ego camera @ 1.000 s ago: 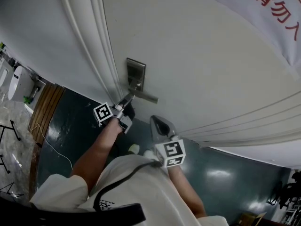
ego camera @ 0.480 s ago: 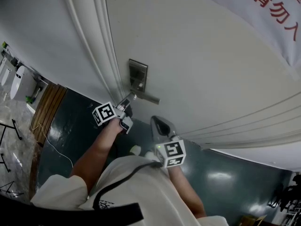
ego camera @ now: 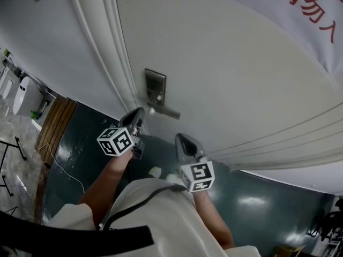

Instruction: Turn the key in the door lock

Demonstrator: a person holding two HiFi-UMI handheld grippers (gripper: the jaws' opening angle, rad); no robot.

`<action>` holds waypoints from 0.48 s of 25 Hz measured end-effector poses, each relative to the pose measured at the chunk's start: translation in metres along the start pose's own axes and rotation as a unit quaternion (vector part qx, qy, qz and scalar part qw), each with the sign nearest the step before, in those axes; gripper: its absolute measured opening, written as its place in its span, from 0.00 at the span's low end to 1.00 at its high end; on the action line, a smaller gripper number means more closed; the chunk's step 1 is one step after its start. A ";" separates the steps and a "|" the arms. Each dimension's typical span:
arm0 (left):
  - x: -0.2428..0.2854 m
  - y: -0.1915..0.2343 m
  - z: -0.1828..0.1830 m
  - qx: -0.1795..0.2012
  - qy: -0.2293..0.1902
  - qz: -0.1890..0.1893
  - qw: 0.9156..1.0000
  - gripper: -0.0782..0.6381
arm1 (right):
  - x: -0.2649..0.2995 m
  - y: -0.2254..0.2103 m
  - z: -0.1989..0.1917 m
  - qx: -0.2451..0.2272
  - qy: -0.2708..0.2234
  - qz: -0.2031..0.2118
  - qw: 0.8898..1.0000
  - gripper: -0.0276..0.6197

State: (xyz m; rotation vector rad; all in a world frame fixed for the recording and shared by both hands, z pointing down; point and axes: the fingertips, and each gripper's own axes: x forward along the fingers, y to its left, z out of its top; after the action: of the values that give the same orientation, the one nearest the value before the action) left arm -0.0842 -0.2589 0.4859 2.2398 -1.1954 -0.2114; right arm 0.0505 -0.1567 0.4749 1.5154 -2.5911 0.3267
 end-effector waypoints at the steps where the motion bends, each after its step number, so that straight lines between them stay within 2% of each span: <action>1: -0.002 -0.010 0.005 0.020 -0.003 -0.007 1.000 0.12 | -0.001 0.000 0.002 -0.002 -0.002 -0.001 1.000 0.05; 5: -0.008 -0.049 0.021 0.098 -0.015 -0.037 0.994 0.12 | -0.010 -0.003 0.013 -0.012 -0.012 -0.007 1.000 0.06; 12: -0.018 -0.112 0.028 0.172 -0.032 -0.088 0.981 0.12 | -0.033 -0.013 0.027 -0.011 -0.030 -0.021 0.999 0.06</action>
State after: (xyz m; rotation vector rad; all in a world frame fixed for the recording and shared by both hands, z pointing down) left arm -0.0263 -0.2087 0.3983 2.6627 -1.1352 -0.1573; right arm 0.0781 -0.1421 0.4434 1.5930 -2.5947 0.2521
